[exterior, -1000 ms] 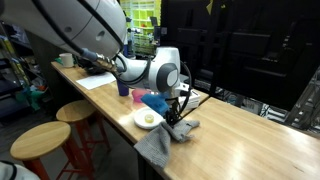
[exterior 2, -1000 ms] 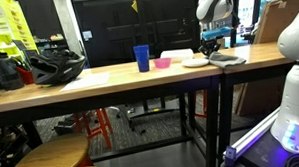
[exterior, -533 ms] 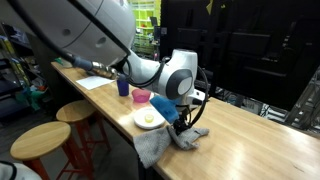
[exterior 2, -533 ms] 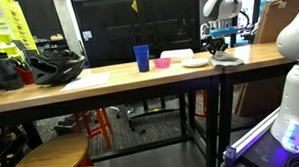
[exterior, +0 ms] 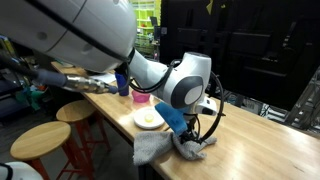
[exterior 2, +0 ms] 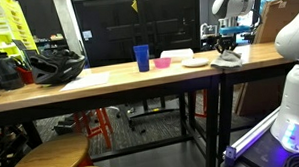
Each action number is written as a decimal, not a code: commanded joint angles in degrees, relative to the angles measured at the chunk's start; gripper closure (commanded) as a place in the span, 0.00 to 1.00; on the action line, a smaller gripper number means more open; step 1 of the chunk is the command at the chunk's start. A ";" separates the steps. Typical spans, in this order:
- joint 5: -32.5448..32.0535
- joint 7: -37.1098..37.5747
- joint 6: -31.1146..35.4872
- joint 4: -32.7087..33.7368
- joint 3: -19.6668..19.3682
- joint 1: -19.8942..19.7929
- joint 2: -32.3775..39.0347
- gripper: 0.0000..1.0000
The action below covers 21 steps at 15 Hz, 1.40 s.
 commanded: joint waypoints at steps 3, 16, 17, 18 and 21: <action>2.84 -3.21 -0.85 -2.83 -3.39 -2.98 -0.26 0.98; 9.24 -4.12 -0.88 2.66 -11.58 -8.90 6.55 0.98; 9.53 -4.08 -1.04 3.13 -11.84 -9.08 6.93 0.98; 9.87 -4.03 -1.16 3.70 -12.14 -9.25 7.55 0.98; 10.85 -3.29 -1.31 5.60 -12.79 -9.68 9.95 0.98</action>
